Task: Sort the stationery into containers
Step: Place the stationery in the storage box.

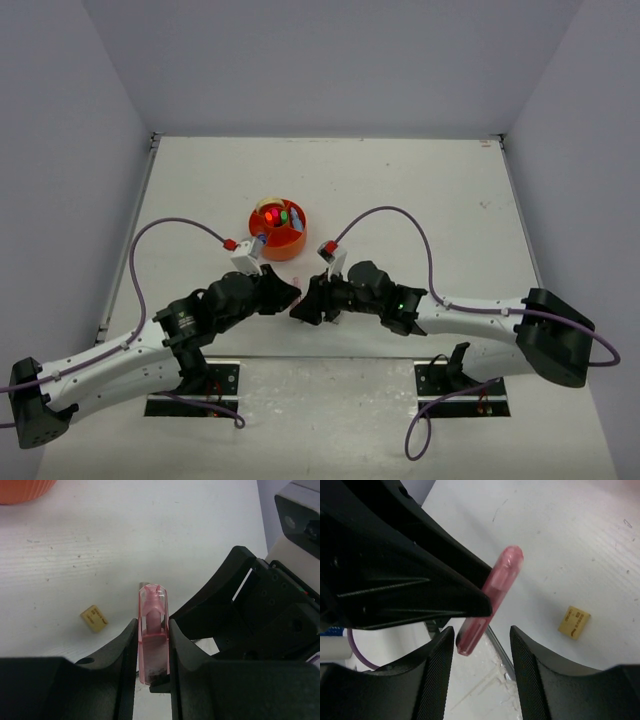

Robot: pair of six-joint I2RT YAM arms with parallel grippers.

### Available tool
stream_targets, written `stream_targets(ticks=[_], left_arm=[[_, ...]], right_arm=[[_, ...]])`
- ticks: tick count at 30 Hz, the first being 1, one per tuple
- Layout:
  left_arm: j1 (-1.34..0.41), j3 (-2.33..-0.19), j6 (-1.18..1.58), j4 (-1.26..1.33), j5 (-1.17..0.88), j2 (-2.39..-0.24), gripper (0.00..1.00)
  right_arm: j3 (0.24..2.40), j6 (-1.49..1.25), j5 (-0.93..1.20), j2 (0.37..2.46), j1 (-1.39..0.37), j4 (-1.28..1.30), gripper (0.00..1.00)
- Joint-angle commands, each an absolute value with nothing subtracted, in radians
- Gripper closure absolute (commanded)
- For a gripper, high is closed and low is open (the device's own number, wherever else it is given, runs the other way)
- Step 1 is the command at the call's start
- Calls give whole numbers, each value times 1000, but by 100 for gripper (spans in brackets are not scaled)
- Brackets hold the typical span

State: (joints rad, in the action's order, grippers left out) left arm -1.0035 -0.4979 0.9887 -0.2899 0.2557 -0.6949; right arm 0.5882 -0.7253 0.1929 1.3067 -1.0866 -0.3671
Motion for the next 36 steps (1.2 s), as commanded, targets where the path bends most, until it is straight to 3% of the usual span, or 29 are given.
stream_targets(ticks=[1,9,10,11,12,13,14,19,24,31,36], left_arm=[[-1011,-511,1016,-199,235,-695,100],[-1015,-508,1019,-175,236,-672,100],[-1015,-509,1010,-175,240,-668,95],[-1015,-516,1003,-186,250,-666,72],[-1015,-529,997,-210,265,-665,41],[-1015,-550,993,-246,288,-667,3],[-1015,-585,976,-296,316,-671,0],[-1015,-789,899,-538,470,-699,0],[-1015,-1023,755,-804,678,-775,0],[-1015,-1024,620,-848,750,-762,0],[-1015,-937,595,-786,713,-653,0]], right_arm=[[664,-741,119,1299,-1092,-405,52],[690,-733,95,1320,-1091,-367,87],[690,-731,89,1319,-1091,-364,89],[690,-728,84,1317,-1091,-355,96],[690,-721,72,1312,-1089,-343,100],[689,-711,49,1306,-1086,-331,100],[692,-699,27,1297,-1074,-309,100],[748,-638,8,1302,-951,-177,100],[966,-535,3,1419,-802,64,100],[1429,-398,-4,1773,-737,373,95],[1591,-349,-30,1887,-736,429,95]])
